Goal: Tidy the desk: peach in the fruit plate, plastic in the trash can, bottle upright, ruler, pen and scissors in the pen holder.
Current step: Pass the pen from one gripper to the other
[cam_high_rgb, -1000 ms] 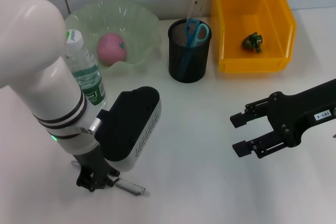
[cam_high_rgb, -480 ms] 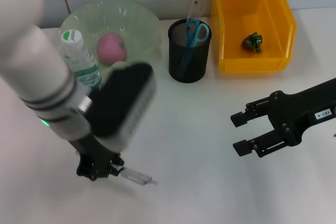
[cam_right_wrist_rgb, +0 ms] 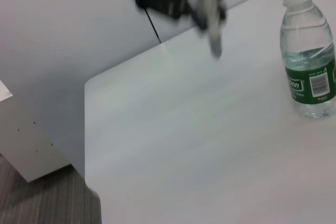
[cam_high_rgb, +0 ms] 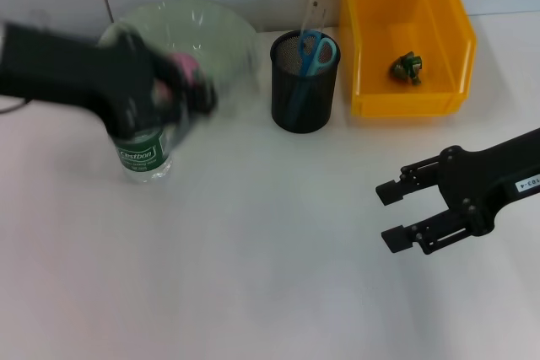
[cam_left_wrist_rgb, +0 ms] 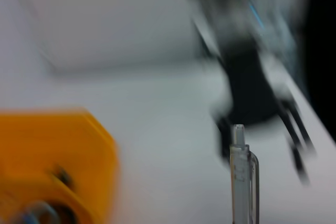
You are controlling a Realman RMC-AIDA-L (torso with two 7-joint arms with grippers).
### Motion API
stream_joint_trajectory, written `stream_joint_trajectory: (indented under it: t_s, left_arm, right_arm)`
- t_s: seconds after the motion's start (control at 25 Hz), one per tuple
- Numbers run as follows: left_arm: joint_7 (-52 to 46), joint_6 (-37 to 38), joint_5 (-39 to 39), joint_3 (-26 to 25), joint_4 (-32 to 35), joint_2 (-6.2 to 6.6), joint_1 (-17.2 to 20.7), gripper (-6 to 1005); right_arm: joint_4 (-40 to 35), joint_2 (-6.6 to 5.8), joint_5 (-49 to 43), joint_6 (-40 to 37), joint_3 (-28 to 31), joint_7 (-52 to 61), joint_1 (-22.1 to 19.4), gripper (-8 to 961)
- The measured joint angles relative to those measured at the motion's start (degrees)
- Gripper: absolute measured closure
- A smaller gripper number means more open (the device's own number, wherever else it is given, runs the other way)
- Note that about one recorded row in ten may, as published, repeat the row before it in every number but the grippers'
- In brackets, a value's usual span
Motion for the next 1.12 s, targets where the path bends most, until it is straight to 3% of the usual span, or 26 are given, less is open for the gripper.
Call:
stream_joint_trajectory:
  t_s: [0.04, 0.08, 0.2, 0.24, 0.28, 0.36, 0.44, 0.56, 0.68, 0.76, 0.8, 0.96, 1.12]
  left_arm:
    - [-2.47, -0.2, -9.14, -14.64, -5.83, 0.07, 0.83, 862]
    - [-3.6, -0.54, -16.69, -20.29, -11.1, 0.01, 2.47, 861]
    - [-3.77, -0.67, -21.48, -21.8, -14.14, -0.04, 3.71, 859]
    - [-3.76, -1.08, -25.97, -22.27, -16.76, -0.1, 4.92, 858]
    - [-2.54, -3.02, -36.86, -20.28, -23.11, -0.62, 8.45, 857]
    - [-1.73, -3.98, -40.07, -18.92, -25.36, -0.75, 9.38, 855]
    - [3.61, -8.22, -50.53, -12.19, -34.09, -0.82, 11.54, 854]
    - [11.53, -12.88, -58.49, -4.63, -41.63, -0.83, 12.2, 851]
    - [20.38, -16.21, -66.59, 3.78, -48.41, -0.86, 11.35, 848]
    - [28.49, -18.15, -74.3, 12.58, -52.97, -0.88, 10.21, 847]
    - [29.48, -18.41, -75.48, 14.06, -53.49, -0.88, 10.04, 846]
    - [37.15, -24.31, -91.61, 29.86, -55.74, -0.89, 9.08, 843]
    - [43.15, -33.78, -108.56, 47.11, -50.04, -0.89, 11.6, 839]
  right_arm:
    - [0.02, -0.05, 0.13, -0.07, 0.15, 0.0, -0.07, 192]
    - [0.03, -0.04, 0.22, -0.07, 0.3, -0.12, -0.15, 192]
    - [0.17, 0.14, 0.26, 0.1, 0.82, -1.67, -0.32, 192]
    - [0.31, 0.2, 0.27, 0.36, 1.07, -2.51, -0.34, 192]
    - [0.39, 0.29, 0.26, 0.62, 1.3, -3.48, -0.35, 192]
    - [0.44, 0.51, 0.27, 0.84, 2.18, -5.06, -0.36, 193]
    - [0.42, 0.65, 0.27, 0.87, 3.7, -6.37, -0.36, 193]
    - [0.31, 1.14, 0.34, 0.88, 6.96, -9.37, -0.38, 193]
    - [0.4, 1.65, 0.42, 0.87, 10.21, -12.66, -0.53, 193]
    - [0.46, 1.95, 1.24, 0.81, 11.37, -14.55, -0.89, 193]
    - [0.49, 2.09, 1.81, 0.77, 11.73, -15.39, -1.19, 194]
    - [0.51, 2.34, 7.41, 0.59, 12.01, -19.3, -3.71, 194]
    - [1.43, 2.61, 13.54, 1.59, 12.43, -23.02, -5.91, 194]
